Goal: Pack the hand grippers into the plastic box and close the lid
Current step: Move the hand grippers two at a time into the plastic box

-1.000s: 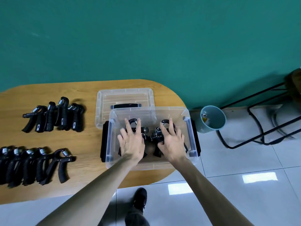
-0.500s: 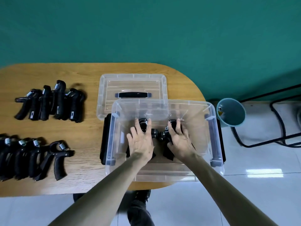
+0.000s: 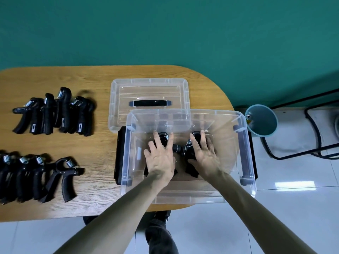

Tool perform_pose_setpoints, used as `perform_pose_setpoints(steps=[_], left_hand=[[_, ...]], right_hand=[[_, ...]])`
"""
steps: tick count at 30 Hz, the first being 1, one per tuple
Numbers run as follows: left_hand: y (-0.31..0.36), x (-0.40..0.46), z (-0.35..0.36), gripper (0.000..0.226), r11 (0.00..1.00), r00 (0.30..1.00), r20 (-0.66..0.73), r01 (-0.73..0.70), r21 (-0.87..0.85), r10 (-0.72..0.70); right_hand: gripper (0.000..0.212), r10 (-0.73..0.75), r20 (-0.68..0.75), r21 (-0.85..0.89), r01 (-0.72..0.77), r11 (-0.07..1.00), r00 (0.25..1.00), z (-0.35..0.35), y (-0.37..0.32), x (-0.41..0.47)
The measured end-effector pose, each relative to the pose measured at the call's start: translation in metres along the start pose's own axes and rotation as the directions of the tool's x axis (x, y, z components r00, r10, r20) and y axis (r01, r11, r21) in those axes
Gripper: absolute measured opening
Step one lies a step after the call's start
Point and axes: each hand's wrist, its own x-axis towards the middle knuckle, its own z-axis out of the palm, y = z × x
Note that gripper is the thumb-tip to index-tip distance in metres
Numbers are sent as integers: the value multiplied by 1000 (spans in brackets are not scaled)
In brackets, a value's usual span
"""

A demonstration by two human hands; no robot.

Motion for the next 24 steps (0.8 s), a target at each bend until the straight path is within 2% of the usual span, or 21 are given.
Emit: perform_pose_setpoints(steps=[6, 8, 12, 17, 20, 24], left_hand=[[-13, -16, -21, 77, 998, 1000, -7, -4, -63, 4], [-19, -28, -38, 74, 997, 997, -24, -71, -16, 70], [-36, -37, -74, 75, 949, 952, 18, -305, 81, 305], [-81, -38, -120, 70, 914, 905, -143, -384, 134, 401], [-123, -44, -144, 76, 923, 902, -203, -359, 141, 382], [-193, -50, -161, 67, 958, 928, -242, -267, 101, 284]], right_hand=[[62, 39, -156, -158, -64, 985, 987, -17, -16, -13], [59, 12, -170, -198, -47, 979, 985, -28, -31, -25], [53, -18, -175, -202, -18, 979, 984, -56, -67, -44], [47, -114, -260, -265, 42, 963, 959, -88, -117, -51], [48, -150, -298, -295, 59, 954, 943, -98, -161, -52], [52, -192, -300, -312, 94, 945, 934, -97, -234, -47]])
